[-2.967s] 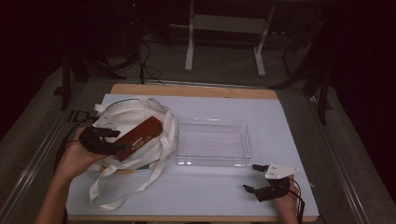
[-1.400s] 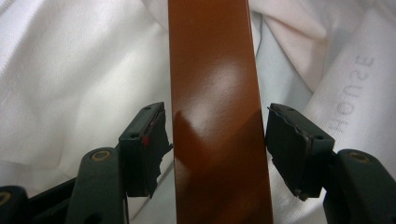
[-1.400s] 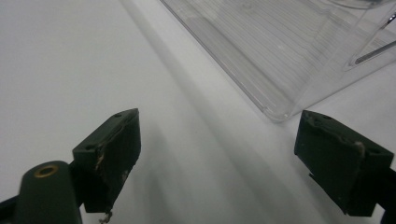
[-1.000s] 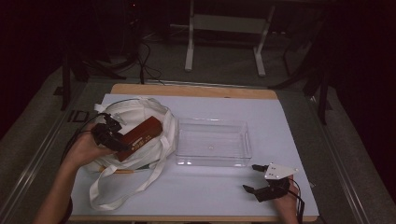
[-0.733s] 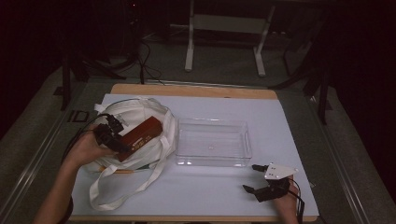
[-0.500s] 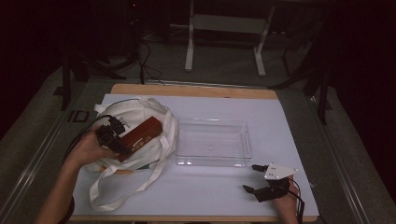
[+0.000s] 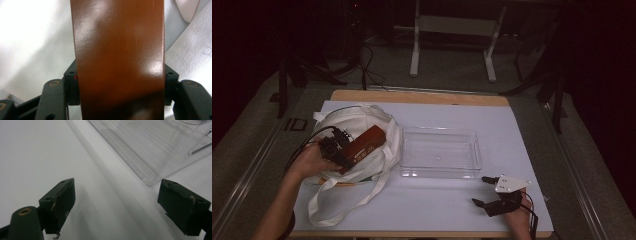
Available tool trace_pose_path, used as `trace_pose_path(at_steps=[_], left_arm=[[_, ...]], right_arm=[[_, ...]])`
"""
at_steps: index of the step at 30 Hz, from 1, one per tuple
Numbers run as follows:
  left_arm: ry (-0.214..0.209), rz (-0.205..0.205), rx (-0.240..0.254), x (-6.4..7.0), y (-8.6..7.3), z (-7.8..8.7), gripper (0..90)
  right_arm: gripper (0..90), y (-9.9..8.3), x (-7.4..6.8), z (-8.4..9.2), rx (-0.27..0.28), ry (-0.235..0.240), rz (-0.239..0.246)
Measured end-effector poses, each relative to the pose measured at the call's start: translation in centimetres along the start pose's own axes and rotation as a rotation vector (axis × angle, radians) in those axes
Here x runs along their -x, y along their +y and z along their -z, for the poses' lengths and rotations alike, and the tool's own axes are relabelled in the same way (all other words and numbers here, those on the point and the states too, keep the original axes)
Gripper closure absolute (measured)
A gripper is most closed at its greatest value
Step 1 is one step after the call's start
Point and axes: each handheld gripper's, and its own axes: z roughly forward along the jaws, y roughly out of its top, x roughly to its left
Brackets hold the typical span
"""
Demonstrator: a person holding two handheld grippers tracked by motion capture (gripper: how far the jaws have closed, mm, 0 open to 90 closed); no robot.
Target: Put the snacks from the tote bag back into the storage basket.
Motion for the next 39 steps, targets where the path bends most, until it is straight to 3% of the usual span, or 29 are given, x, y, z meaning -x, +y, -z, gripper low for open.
trace_pose_path(at_steps=[15,24,39], left_arm=[[0.056,-0.033,0.036,0.2,-0.4,0.7,43.5],[0.102,-0.044,0.076,0.4,-0.6,2.4,43.6],[0.138,-0.080,0.131,0.8,-0.6,5.2,43.6]], right_arm=[[14.7,0.0,0.0,0.0,-0.001,0.000,0.002],[14.7,0.0,0.0,0.0,-0.001,-0.001,0.003],[14.7,0.0,0.0,0.0,-0.001,-0.001,0.003]])
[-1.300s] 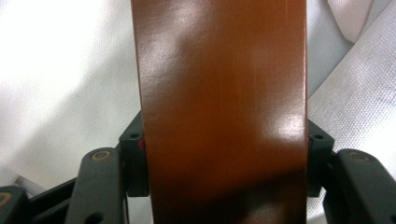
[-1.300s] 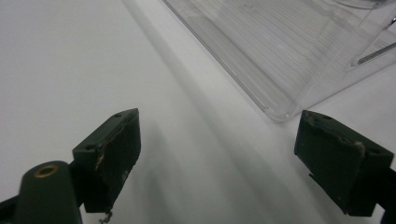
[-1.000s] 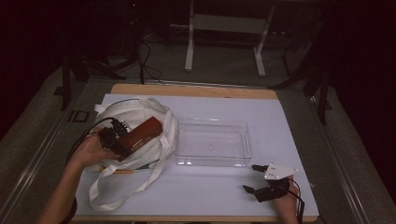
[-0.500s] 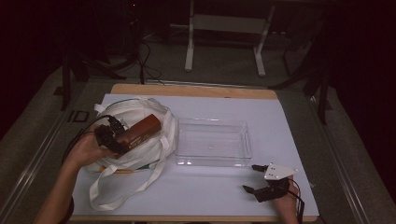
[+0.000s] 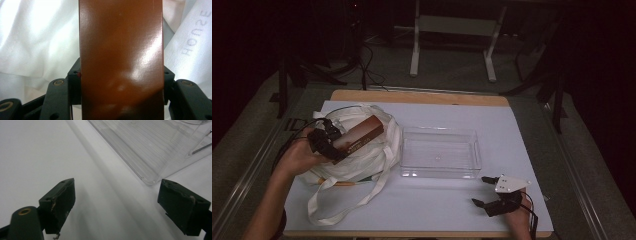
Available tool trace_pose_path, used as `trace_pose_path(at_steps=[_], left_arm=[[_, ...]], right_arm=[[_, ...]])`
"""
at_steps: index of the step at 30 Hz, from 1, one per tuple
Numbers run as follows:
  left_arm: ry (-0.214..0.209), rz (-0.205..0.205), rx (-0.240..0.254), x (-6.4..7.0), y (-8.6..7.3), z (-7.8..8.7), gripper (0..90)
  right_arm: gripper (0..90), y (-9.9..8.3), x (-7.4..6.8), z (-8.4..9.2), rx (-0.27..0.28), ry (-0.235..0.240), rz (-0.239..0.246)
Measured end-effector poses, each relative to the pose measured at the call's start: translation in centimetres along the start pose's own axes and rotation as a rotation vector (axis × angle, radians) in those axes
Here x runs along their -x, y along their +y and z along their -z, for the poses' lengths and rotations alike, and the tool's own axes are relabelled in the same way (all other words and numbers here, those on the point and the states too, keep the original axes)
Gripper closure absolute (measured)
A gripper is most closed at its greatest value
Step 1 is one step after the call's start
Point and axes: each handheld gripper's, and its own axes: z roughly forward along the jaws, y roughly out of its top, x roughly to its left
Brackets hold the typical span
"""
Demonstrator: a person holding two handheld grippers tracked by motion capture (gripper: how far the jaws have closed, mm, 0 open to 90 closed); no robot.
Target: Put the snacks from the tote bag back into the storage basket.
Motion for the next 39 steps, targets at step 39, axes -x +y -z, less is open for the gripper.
trace_pose_path(at_steps=[39], left_arm=[[0.011,-0.170,0.079,2.4,2.6,4.5,43.5]], right_arm=[[14.7,0.0,0.0,0.0,0.000,-0.001,0.000]])
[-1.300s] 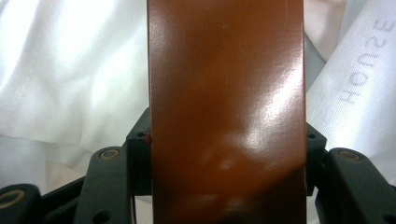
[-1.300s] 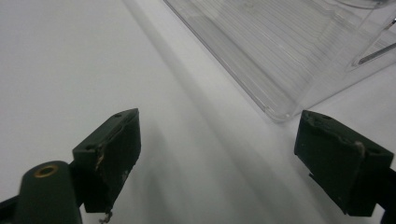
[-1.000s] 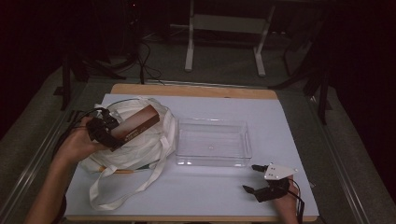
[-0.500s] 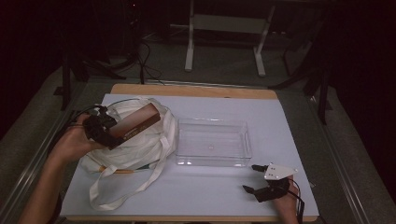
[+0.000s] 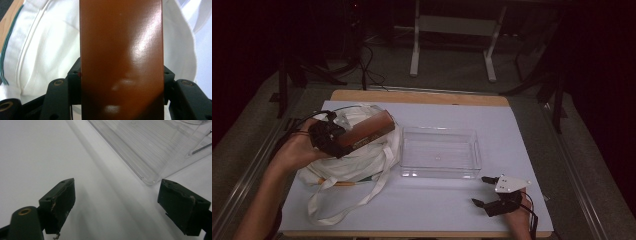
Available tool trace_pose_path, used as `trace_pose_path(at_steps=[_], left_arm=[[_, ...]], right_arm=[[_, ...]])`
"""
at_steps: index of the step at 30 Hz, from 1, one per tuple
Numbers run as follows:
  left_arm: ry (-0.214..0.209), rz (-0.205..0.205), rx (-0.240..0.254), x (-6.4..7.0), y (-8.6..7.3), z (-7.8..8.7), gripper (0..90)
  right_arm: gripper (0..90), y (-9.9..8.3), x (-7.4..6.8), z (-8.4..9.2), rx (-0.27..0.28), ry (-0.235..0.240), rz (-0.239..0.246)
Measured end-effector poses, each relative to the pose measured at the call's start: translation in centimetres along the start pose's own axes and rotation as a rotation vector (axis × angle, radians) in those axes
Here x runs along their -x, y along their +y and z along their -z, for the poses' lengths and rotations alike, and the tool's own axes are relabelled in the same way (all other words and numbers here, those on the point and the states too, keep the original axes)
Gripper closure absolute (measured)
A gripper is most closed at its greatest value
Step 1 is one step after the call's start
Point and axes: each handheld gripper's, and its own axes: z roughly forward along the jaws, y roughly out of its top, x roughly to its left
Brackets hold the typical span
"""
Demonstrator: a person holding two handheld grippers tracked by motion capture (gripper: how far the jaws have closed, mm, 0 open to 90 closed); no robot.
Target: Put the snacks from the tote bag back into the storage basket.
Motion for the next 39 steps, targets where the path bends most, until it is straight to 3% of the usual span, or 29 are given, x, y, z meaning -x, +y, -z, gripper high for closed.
trace_pose_path(at_steps=[19,39], left_arm=[[-0.024,-0.108,0.007,1.2,3.3,0.2,43.5],[-0.046,-0.161,0.031,1.9,5.5,0.1,43.4]], right_arm=[[14.7,0.0,0.0,0.0,0.001,0.001,0.000],[14.7,0.0,0.0,0.0,0.001,0.002,0.000]])
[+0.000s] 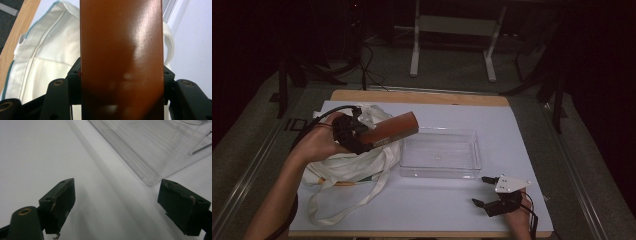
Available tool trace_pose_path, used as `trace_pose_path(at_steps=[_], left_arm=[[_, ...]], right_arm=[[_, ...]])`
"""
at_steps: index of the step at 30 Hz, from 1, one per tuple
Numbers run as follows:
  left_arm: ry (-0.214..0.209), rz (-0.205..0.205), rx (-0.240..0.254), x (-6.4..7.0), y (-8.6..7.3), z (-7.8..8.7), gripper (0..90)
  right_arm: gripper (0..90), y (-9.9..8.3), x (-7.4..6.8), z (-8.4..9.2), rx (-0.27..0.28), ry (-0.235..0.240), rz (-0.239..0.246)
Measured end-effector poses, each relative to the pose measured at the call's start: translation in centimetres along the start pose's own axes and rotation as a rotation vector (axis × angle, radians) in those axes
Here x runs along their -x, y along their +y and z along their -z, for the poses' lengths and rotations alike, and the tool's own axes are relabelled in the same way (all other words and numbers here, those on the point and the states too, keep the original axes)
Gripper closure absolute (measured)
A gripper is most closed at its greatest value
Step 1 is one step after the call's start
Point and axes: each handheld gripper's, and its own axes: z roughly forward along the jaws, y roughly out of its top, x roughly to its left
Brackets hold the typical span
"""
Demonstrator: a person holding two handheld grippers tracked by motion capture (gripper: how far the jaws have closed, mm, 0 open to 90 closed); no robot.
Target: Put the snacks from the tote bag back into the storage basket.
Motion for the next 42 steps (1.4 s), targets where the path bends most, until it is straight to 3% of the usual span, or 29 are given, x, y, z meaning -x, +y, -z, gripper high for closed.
trace_pose_path(at_steps=[42], left_arm=[[-0.062,-0.079,0.042,0.4,4.2,-1.8,43.5]], right_arm=[[14.7,0.0,0.0,0.0,0.000,0.002,0.000]])
